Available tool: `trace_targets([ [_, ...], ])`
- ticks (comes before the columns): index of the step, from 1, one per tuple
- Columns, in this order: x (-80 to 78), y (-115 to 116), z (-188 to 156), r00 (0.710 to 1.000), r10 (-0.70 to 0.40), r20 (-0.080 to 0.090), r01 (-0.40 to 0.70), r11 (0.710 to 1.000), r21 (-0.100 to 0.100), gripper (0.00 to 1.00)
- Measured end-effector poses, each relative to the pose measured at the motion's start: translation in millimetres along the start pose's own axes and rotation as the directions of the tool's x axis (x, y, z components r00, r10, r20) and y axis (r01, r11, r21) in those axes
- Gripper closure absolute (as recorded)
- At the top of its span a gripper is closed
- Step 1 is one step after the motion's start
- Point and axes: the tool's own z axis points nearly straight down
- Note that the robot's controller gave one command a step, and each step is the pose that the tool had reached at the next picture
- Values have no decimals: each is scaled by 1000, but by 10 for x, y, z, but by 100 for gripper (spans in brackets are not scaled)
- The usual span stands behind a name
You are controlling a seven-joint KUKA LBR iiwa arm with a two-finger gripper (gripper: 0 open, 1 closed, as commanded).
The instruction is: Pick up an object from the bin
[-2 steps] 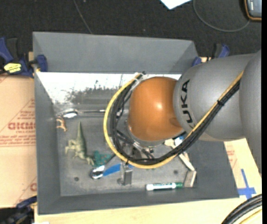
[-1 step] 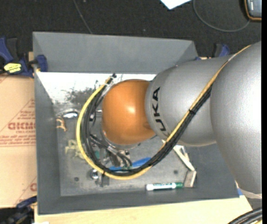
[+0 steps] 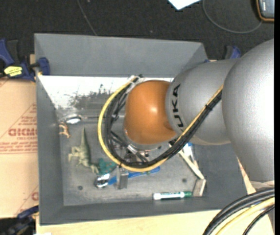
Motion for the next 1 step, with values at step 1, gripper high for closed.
trace_targets([
  [1,28,167,-332,996,-87,22,87,996,-10,0],
])
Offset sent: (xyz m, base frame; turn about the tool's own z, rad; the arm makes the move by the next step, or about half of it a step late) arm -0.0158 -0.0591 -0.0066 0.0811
